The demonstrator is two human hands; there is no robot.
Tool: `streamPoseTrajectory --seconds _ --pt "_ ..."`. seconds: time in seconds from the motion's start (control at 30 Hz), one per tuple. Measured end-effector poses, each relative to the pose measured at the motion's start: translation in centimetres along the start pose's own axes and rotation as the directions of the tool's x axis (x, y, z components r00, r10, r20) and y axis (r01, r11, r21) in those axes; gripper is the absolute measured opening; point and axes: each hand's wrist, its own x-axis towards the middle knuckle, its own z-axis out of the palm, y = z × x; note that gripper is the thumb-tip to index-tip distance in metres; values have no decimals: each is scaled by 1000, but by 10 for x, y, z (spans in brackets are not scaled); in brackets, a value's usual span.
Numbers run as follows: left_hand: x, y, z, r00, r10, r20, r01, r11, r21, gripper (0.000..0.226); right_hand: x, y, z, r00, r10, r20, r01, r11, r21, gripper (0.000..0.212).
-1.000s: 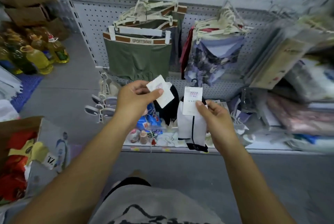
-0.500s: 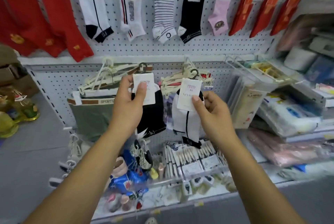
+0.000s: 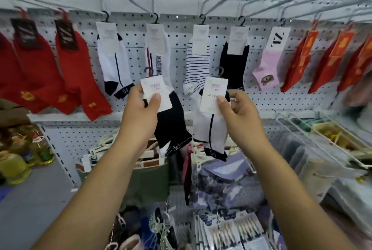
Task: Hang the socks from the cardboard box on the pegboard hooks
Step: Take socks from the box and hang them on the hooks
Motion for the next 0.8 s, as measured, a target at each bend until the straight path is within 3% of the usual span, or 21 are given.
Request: streamPoseTrajectory --seconds 0.17,0.37,0.5,0.8 --pt "9 0 -29 976 38 -213 -36 999 13 14 45 -6 41 985 -45 168 42 999 23 17" --pt "-2 13 -72 902 114 -417 -82 992 94 14 84 -27 113 913 -164 372 150 987 64 21" --pt "-7 21 -92 874 87 -477 -68 996 57 14 115 -39 157 901 -254 351 225 967 122 12" --pt "0 36 -109 855 131 -502 -113 991 67 16 170 -74 214 885 -341 315 308 939 151 20"
